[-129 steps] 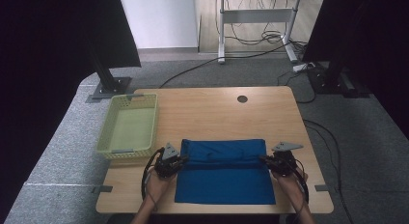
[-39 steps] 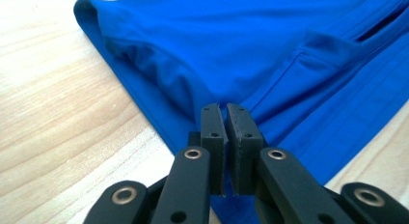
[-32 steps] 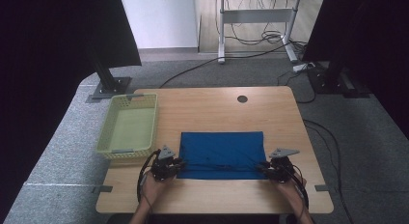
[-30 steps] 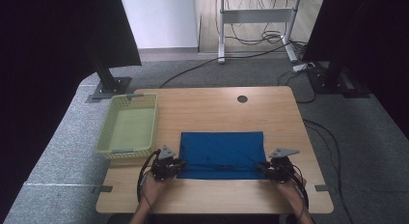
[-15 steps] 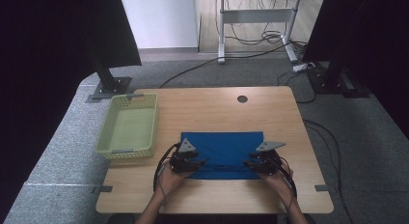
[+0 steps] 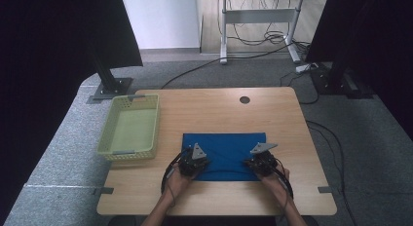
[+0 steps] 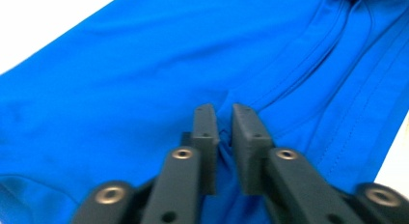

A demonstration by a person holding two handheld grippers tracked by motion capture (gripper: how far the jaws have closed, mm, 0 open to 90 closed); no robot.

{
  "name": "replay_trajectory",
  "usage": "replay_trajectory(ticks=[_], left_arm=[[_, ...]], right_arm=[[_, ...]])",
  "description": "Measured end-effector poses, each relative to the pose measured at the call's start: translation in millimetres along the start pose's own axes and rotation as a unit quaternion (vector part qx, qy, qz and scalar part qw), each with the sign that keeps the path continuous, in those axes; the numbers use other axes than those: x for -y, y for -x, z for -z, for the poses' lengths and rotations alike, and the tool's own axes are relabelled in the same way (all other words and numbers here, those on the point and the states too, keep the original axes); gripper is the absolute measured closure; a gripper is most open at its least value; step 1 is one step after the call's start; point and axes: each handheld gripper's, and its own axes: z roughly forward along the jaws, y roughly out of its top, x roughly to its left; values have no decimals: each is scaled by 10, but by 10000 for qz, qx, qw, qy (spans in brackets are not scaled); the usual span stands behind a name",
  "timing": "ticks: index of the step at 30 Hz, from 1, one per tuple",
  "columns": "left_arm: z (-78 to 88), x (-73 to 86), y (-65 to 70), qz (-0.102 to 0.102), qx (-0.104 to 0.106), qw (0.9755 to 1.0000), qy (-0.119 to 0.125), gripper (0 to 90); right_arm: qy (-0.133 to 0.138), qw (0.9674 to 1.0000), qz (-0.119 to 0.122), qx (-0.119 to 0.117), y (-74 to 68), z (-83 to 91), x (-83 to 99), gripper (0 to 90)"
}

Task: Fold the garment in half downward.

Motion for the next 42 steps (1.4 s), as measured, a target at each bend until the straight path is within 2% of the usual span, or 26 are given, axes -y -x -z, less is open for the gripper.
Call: replay_trajectory(ticks=[3, 4, 6, 8, 10, 11, 12, 13, 14, 15, 16, 17, 18, 19, 20, 22, 23, 28, 29, 33, 34, 35, 36, 38, 40, 42], left_arm=[[33, -6, -6, 41, 39, 10000, 60, 847], [182, -26, -14, 132, 191, 9994, 262, 847], [182, -26, -14, 132, 191, 9994, 262, 847], [300, 8, 9, 138, 315, 9989, 332, 846], [300, 8, 9, 138, 315, 9989, 332, 845], [358, 109, 59, 166, 455, 9984, 297, 845], [358, 109, 59, 166, 455, 9984, 297, 842], [358, 109, 59, 166, 455, 9984, 297, 842], [358, 109, 59, 166, 455, 9984, 297, 842], [351, 243, 119, 163, 586, 9980, 145, 842], [351, 243, 119, 163, 586, 9980, 145, 837], [351, 243, 119, 163, 586, 9980, 145, 837], [349, 321, 150, 148, 658, 9977, 7, 837], [349, 321, 150, 148, 658, 9977, 7, 796], [462, 306, 117, 241, 677, 9973, 181, 740], [462, 306, 117, 241, 677, 9973, 181, 724], [553, 241, 56, 386, 681, 9960, 434, 678], [553, 175, -1, 434, 577, 9962, 480, 613], [384, 153, -75, 550, 481, 9968, 323, 569], [332, 164, -74, 554, 474, 9970, 246, 541], [231, 225, -19, 426, 400, 9983, -2, 541], [231, 225, -19, 426, 400, 9983, -2, 503], [217, 265, 18, 337, 379, 9986, -122, 503], [217, 265, 18, 337, 379, 9986, -122, 491], [264, 271, 15, 314, 310, 9989, -159, 470], [277, 252, -10, 364, 295, 9988, -104, 457]], right_arm=[[108, 9999, 34, -19, -14, 45, -15, 843], [277, 9996, 28, -88, -42, 133, -38, 842], [344, 9993, 30, -124, -55, 169, -43, 842], [432, 9989, 41, -201, -91, 232, -32, 841], [456, 9986, 62, -243, -113, 260, -12, 841], [456, 9986, 62, -243, -113, 260, -12, 840], [456, 9986, 62, -243, -113, 260, -12, 840], [464, 9981, 60, -399, -170, 304, 80, 840], [464, 9981, 60, -399, -170, 304, 80, 834], [464, 9981, 60, -399, -170, 304, 80, 834], [464, 9981, 60, -399, -170, 304, 80, 834], [347, 9977, 35, -584, -219, 311, 186, 834], [347, 9977, 35, -584, -219, 311, 186, 818], [347, 9977, 35, -584, -219, 311, 186, 818], [275, 9972, 57, -699, -253, 382, 266, 770], [335, 9970, 40, -698, -248, 415, 262, 770], [464, 9966, 21, -676, -228, 474, 237, 741], [592, 9966, -46, -578, -178, 504, 181, 734], [584, 9973, -138, -430, -132, 436, 157, 668], [441, 9984, -178, -290, -116, 336, 178, 649], [441, 9984, -178, -290, -116, 336, 178, 627], [441, 9984, -178, -290, -116, 336, 178, 627], [231, 9994, -152, -197, -120, 222, 246, 574], [119, 9998, -81, -163, -141, 209, 279, 574], [29, 9999, -27, -125, -162, 238, 322, 508], [66, 9999, -46, -97, -159, 250, 323, 490]])
